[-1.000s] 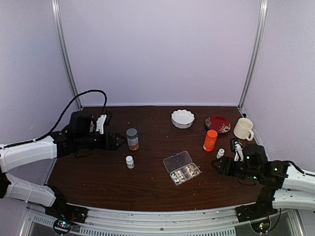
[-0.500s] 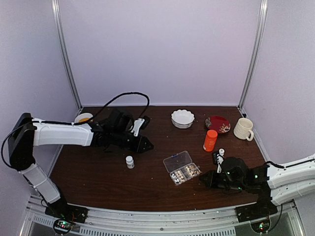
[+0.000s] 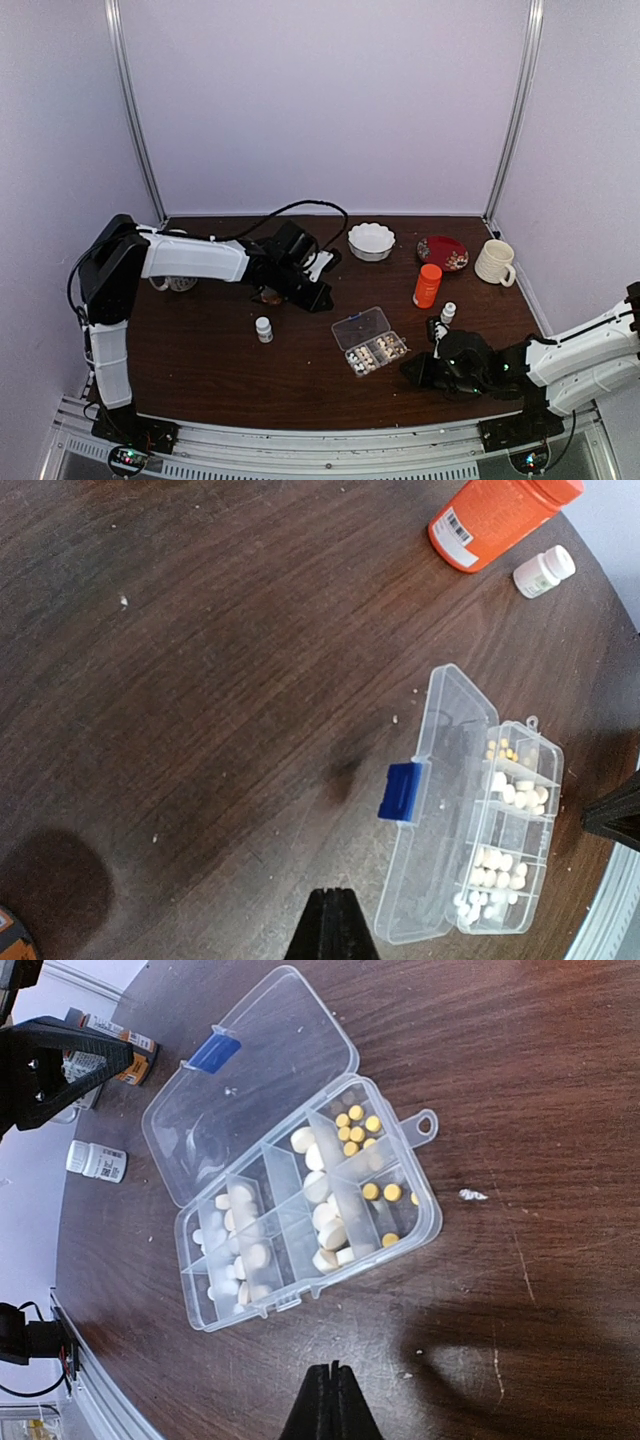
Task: Sort the pills into containers
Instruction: Close the pill container at the center of the board.
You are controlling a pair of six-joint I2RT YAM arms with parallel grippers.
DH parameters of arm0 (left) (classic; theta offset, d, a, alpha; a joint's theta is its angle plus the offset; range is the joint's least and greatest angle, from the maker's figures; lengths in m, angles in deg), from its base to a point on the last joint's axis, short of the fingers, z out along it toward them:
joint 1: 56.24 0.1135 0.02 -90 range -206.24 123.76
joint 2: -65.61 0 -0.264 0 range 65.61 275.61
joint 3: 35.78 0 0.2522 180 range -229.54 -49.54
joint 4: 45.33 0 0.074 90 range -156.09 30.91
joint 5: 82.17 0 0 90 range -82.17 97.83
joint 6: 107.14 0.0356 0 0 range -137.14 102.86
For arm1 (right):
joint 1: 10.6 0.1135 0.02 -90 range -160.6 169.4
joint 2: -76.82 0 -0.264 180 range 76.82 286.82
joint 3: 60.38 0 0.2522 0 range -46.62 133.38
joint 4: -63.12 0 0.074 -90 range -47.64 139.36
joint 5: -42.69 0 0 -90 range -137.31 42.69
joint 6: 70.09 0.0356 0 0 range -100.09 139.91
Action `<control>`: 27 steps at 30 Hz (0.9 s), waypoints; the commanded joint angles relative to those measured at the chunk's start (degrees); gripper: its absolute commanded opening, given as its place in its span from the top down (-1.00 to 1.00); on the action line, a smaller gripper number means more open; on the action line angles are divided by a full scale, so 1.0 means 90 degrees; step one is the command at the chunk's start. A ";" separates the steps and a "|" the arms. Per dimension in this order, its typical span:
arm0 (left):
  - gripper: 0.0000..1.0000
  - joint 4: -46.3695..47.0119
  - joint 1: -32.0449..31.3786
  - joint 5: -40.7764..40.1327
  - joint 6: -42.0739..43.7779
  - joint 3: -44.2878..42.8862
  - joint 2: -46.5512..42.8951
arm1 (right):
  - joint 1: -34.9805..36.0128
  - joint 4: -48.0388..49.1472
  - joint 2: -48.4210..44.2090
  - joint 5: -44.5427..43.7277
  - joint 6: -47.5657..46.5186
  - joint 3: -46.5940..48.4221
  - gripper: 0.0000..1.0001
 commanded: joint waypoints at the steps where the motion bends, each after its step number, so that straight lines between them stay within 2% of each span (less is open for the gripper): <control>1: 1.00 -0.0239 -0.0101 0.0200 0.0242 -0.0506 0.0478 | 0.0036 0.0215 0.0245 -0.0342 -0.0014 -0.0023 1.00; 10: 1.00 -0.0472 -0.0231 0.0429 0.0258 -0.0961 0.1031 | -0.0107 0.0373 0.0786 -0.0353 -0.0184 0.0091 1.00; 18: 1.00 -0.0125 -0.0265 0.1163 -0.0024 -0.0616 0.0889 | -0.0308 0.0854 0.1425 0.0070 -0.0469 0.0373 1.00; 27: 1.00 0.0305 -0.0486 0.1260 -0.0140 -0.0258 0.0528 | -0.0452 0.1182 0.1976 0.0449 -0.0717 0.0698 1.00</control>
